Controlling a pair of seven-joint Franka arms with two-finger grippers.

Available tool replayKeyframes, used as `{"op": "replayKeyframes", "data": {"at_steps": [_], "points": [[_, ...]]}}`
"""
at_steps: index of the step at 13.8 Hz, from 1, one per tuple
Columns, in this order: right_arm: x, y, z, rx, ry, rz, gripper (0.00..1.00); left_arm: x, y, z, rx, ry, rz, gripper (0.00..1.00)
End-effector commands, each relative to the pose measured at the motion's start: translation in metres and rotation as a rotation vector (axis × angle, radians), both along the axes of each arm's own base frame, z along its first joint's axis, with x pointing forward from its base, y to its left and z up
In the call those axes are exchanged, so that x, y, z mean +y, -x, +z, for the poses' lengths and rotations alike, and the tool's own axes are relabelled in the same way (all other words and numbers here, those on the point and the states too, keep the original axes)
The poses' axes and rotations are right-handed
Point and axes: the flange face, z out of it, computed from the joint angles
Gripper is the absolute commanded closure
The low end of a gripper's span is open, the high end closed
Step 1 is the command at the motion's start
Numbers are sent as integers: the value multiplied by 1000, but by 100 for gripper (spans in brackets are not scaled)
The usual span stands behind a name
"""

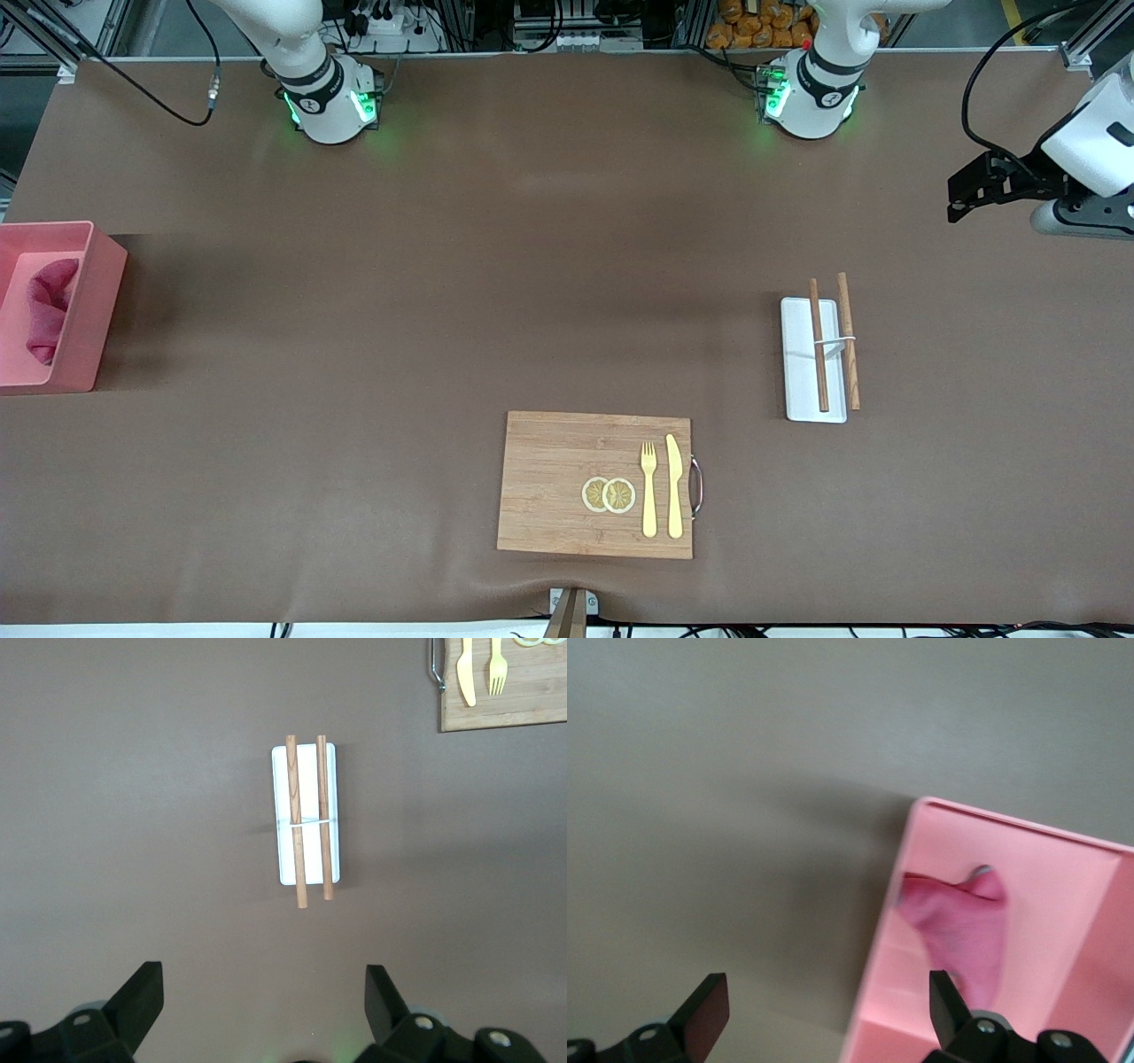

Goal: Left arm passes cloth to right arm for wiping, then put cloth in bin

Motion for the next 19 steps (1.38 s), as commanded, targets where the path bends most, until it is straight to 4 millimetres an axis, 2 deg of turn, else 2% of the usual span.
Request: {"op": "replayKeyframes", "data": {"at_steps": [1,3,6,7,9,12,13,15,18,19], "points": [[74,-14,24,60,19,-136,0,8,5,16,-21,18,1,0],[137,-25,44,56,44,-197,0,10,5,16,-20,16,4,0],[238,-17,78,36,74,-330,0,9,4,14,-14,14,1,0],[263,-12,85,11,85,-347,0,8,3,12,-13,14,4,0],[294,2,93,-42,94,-376,0,9,3,13,-12,16,6,0],[301,24,89,-63,98,-428,0,10,2,12,-12,16,6,0],[304,28,94,-72,98,-433,0,10,2,12,-12,16,6,0],[319,21,105,-99,108,-424,0,10,2,12,-12,16,6,0],[322,4,129,-123,101,-417,0,10,2,12,-12,17,7,0],[323,2,128,-114,102,-415,0,10,2,12,-12,17,9,0]]}}
